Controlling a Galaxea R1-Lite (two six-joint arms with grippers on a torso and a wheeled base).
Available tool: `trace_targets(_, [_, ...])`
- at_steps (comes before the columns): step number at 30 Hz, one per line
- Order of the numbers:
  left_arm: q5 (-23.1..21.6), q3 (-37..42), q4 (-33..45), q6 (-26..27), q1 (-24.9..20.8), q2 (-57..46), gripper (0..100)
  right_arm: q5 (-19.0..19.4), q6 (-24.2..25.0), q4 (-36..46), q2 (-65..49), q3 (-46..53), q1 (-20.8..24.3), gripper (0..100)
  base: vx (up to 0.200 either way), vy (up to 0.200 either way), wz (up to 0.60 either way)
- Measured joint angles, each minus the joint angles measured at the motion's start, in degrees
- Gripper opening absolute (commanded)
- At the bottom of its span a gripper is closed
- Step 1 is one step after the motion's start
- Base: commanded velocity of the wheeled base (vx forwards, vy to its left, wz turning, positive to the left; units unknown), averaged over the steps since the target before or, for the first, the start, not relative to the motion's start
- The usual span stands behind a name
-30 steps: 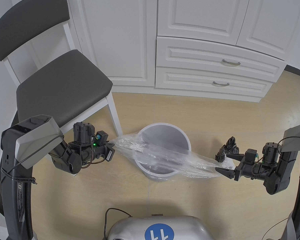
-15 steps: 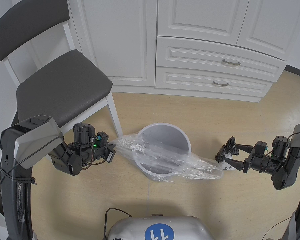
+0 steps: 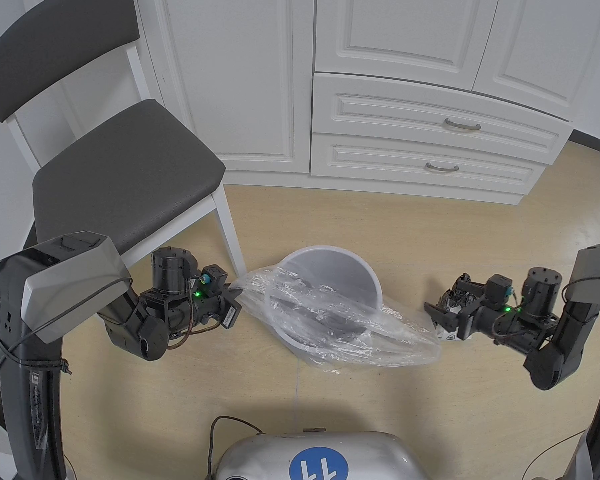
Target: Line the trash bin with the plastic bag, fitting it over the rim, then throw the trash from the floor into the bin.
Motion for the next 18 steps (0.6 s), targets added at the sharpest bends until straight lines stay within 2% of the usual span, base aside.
trace_targets(3, [0.0, 1.0, -0.9, 0.0, -0.7, -0.5, 0, -11.1, 0.7, 0.0, -0.1, -0.2, 7.9, 100, 0.000, 0.000, 0.00])
trace_targets(8, [0.0, 1.9, -1.4, 0.1, -1.5, -0.7, 0, -24.1, 2.6, 0.0, 0.6, -1.8, 17.4, 100, 0.000, 0.000, 0.00])
trace_targets(11, [0.0, 2.2, -1.6, 0.1, -2.0, -0.4, 0, -27.8, 5.0, 0.0, 2.1, -4.4, 21.9, 100, 0.000, 0.000, 0.00])
trace_targets(18, [0.0, 1.8, -1.4, 0.1, -2.2, 0.3, 0, -31.2, 6.6, 0.0, 5.9, -8.5, 26.4, 100, 0.000, 0.000, 0.00])
